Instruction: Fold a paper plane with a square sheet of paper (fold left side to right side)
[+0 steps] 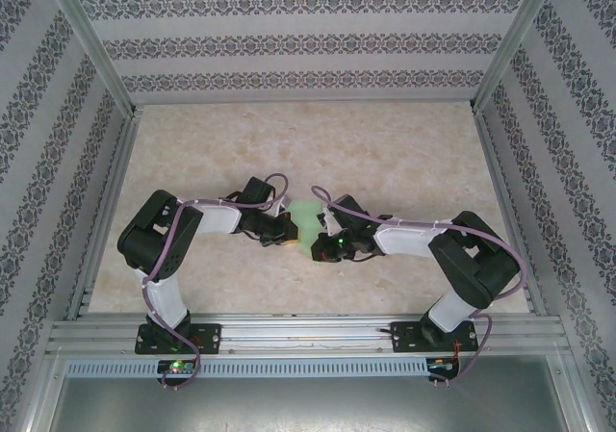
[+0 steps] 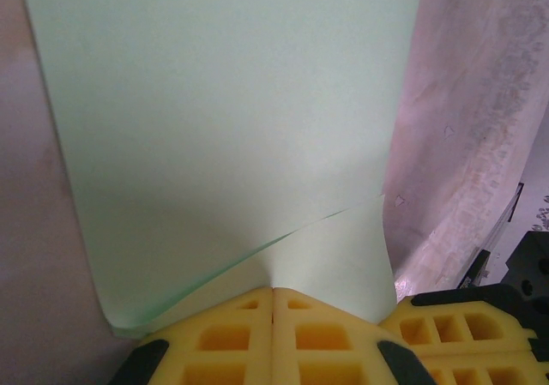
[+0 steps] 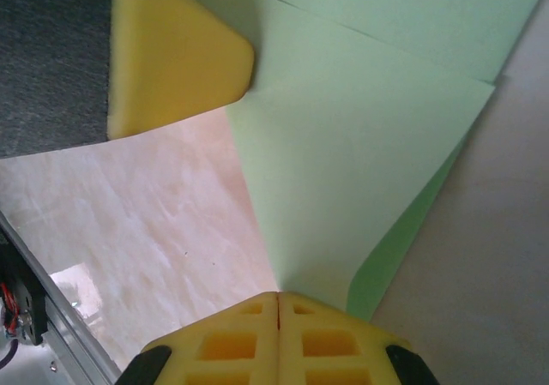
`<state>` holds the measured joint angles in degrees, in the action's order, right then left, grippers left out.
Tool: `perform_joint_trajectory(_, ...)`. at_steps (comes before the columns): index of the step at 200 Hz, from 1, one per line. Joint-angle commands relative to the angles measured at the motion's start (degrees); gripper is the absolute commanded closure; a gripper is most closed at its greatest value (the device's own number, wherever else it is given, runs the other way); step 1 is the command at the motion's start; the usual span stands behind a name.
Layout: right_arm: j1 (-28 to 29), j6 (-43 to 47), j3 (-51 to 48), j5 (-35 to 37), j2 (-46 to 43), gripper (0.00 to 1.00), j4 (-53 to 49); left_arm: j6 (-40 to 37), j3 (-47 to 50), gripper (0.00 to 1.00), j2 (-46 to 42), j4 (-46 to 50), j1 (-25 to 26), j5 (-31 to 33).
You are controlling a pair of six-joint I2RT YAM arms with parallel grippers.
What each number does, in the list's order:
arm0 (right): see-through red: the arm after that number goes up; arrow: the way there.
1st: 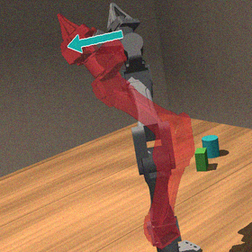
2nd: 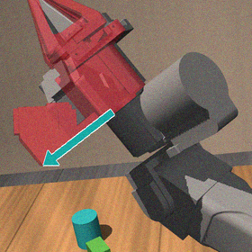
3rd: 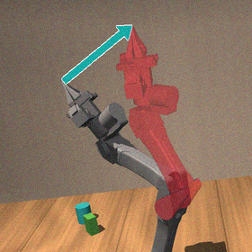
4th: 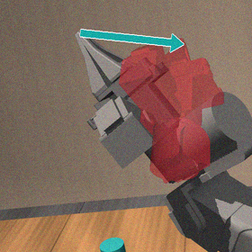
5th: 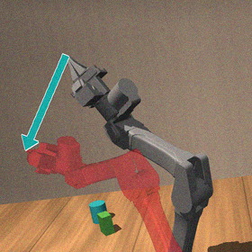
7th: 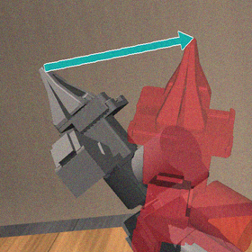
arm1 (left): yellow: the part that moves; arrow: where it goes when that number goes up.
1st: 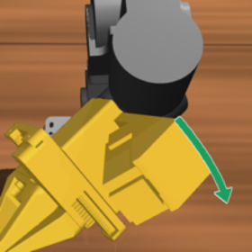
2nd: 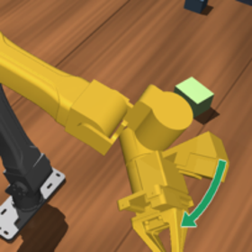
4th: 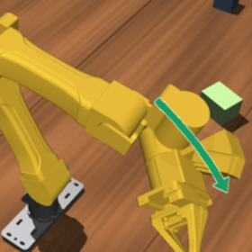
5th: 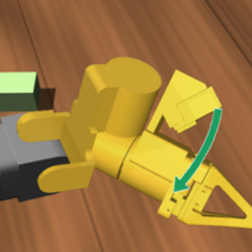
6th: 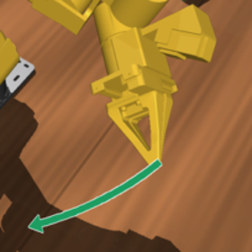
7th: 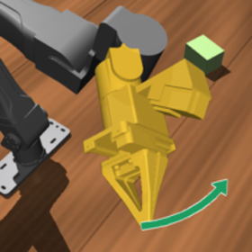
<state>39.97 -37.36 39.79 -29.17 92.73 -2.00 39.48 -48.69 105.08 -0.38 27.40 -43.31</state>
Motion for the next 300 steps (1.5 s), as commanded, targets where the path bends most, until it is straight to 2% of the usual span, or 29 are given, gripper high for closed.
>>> perform_joint_trajectory(1, -0.15, 0.62, 0.88, 1.55, 0.92, 1.00, -1.47, -0.81, 0.57, 0.98, 2.52, 5.41, 0.37, 5.34)
perform_joint_trajectory(72, -0.15, 0.96, 0.99, 2.01, 1.99, 1.00, -2.53, -0.93, 0.68, 0.98, 2.46, 5.63, 0.31, 5.36)
perform_joint_trajectory(99, -0.08, 0.72, 0.81, 2.15, 2.80, 1.00, -3.31, -0.82, 0.71, 0.94, 1.42, 5.22, 0.29, 5.17)
perform_joint_trajectory(148, 0.28, 0.86, 0.70, 5.51, 3.81, 1.00, -8.37, -0.57, 0.62, 0.87, -5.30, 3.93, 0.33, 5.14)
perform_joint_trajectory(187, 1.38, 0.67, 2.70, 9.66, 5.12, 1.00, -13.94, -0.38, 2.50, 0.88, -12.36, 4.22, 0.29, 5.11)
perform_joint_trajectory(233, 2.04, -0.86, 2.86, 12.09, 6.12, 1.00, -15.00, 4.58, 8.89, 0.92, -15.08, -3.91, 1.10, 0.44)
perform_joint_trajectory(300, 2.33, -0.53, 3.87, 13.42, 7.01, 1.00, -16.35, 8.67, 8.90, 0.92, -9.90, -14.50, 4.22, -1.90)
